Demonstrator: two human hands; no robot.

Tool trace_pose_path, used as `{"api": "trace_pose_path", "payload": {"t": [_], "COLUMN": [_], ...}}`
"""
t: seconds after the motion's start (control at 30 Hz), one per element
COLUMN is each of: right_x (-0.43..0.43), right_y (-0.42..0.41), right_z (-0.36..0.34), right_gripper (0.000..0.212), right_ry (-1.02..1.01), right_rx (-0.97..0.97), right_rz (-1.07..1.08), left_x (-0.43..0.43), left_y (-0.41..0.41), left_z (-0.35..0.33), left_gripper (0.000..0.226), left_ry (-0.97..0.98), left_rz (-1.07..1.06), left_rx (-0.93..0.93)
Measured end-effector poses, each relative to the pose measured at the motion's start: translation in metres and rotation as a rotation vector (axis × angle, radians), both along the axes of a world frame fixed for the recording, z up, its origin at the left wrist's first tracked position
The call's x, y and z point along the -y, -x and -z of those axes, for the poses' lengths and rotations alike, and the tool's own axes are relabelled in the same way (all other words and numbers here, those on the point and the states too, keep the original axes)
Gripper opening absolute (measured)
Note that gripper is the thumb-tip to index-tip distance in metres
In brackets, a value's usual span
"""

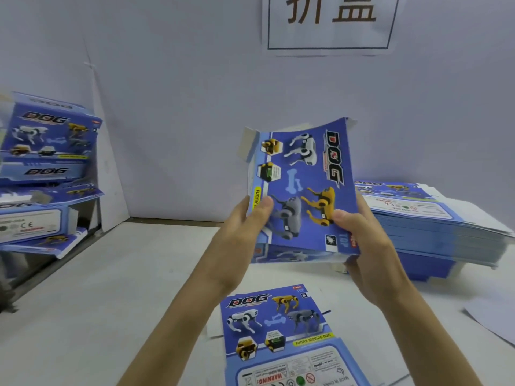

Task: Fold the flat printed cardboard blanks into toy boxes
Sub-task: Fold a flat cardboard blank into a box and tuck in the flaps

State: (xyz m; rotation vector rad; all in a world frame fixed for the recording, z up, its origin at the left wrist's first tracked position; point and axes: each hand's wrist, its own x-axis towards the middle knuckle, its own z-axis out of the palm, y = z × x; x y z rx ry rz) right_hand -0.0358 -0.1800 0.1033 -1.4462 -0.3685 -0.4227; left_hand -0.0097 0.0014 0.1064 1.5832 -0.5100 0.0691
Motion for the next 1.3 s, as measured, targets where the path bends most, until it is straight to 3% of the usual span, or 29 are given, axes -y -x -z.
{"api": "trace_pose_path", "payload": {"t": [0.07,0.2,0.3,0.4,0.47,0.6,0.73,0.8,0.9,0.97,1.03,1.17,1.23,1.3], "right_x": [0.0,0.002,0.002,0.0,-0.005,-0.013,-0.015,-0.017,-0.02,-0.019,-0.019,-0.017,-0.016,-0.015], "right_y": [0.0,-0.001,0.0,0.0,0.001,0.001,-0.002,-0.003,-0.004,-0.006,-0.006,-0.007,-0.011,-0.015], "right_z": [-0.001,-0.001,0.001,0.001,0.002,0.006,0.016,0.018,0.018,0.019,0.02,0.022,0.027,0.034], "right_gripper": [0.052,0.069,0.079,0.083,0.085,0.089,0.075,0.068,0.061,0.06,0.06,0.068,0.052,0.032], "right_ry": [0.005,0.036,0.077,0.014,0.025,0.126,0.238,0.25,0.213,0.174,0.17,0.261,0.37,0.551], "right_rx": [0.0,-0.063,-0.121,-0.052,0.019,0.004,-0.078,-0.072,-0.078,-0.114,-0.139,-0.186,-0.249,-0.316], "right_rz": [0.0,-0.037,-0.15,-0.134,-0.088,-0.158,-0.164,-0.172,-0.184,-0.194,-0.194,-0.187,-0.161,-0.135], "left_x": [0.001,0.002,-0.004,-0.022,-0.037,-0.066,-0.106,-0.129,-0.165,-0.178,-0.167,-0.107,-0.079,-0.053], "left_y": [0.0,0.003,0.003,-0.004,-0.008,-0.009,-0.019,-0.042,-0.087,-0.107,-0.121,-0.124,-0.114,-0.099], "left_z": [0.001,-0.003,-0.005,-0.013,-0.015,-0.008,-0.004,-0.022,-0.078,-0.107,-0.104,-0.023,0.027,0.069], "left_gripper": [0.041,0.017,0.021,0.025,0.043,0.058,0.063,0.058,0.05,0.061,0.056,0.033,0.052,0.081], "left_ry": [-0.01,0.074,0.04,-0.007,-0.068,-0.04,0.14,0.344,0.89,0.986,0.736,-0.27,-0.807,-1.179], "left_rz": [-0.011,-0.048,-0.04,0.078,0.204,0.203,-0.002,-0.151,-0.264,-0.33,-0.323,-0.134,0.056,0.186], "left_rx": [0.012,0.173,0.237,0.138,0.018,-0.113,-0.351,-0.386,-0.169,-0.053,-0.114,-0.212,-0.173,-0.163]}}
